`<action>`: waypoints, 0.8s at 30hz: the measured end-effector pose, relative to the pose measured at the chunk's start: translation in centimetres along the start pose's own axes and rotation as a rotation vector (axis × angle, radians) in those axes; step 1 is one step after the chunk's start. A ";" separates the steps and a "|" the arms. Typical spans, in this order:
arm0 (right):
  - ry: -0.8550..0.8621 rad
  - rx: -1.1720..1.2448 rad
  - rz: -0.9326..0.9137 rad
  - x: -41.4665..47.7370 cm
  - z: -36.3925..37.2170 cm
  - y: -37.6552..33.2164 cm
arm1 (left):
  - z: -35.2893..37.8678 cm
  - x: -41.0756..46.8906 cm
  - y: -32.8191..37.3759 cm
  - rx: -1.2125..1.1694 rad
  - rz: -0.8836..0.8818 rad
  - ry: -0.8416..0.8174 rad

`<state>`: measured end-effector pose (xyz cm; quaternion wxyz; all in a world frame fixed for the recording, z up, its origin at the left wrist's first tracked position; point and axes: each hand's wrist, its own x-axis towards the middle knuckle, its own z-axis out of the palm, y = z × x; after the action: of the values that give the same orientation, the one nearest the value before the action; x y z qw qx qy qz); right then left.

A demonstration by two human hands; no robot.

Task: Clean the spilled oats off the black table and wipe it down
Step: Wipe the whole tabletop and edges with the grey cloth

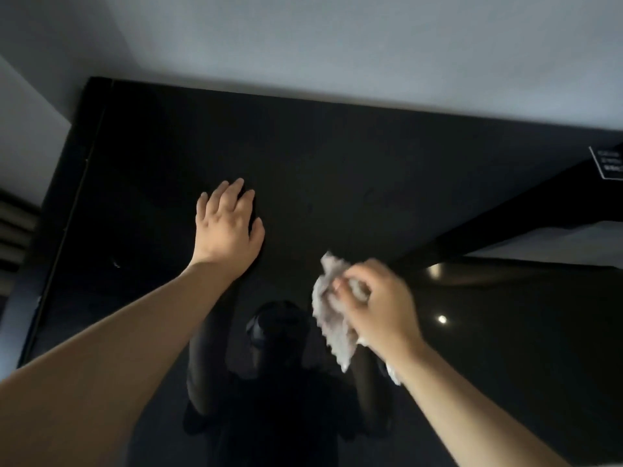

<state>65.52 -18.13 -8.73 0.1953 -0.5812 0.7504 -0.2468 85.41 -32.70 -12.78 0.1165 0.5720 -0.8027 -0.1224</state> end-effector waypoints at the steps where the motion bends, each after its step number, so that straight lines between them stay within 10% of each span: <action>1: 0.091 0.015 0.012 0.9 -1.0 0.5 | -0.4 -1.5 0.3 -0.029 0.013 0.002; 11: 0.219 -0.328 0.115 3.3 2.2 3.0 | -0.5 -16.5 1.6 -0.110 0.024 -0.015; 20: -0.074 0.010 -0.041 -10.7 0.4 0.6 | 0.1 -18.1 1.8 -0.022 0.031 0.011; 24: 0.192 -0.050 0.042 -5.5 -2.8 1.8 | 0.6 -18.0 1.8 -0.016 0.030 0.034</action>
<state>63.88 -12.01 -7.58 0.1131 -0.5438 0.7836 -0.2782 89.33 -15.03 -13.57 0.1364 0.5610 -0.8081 -0.1172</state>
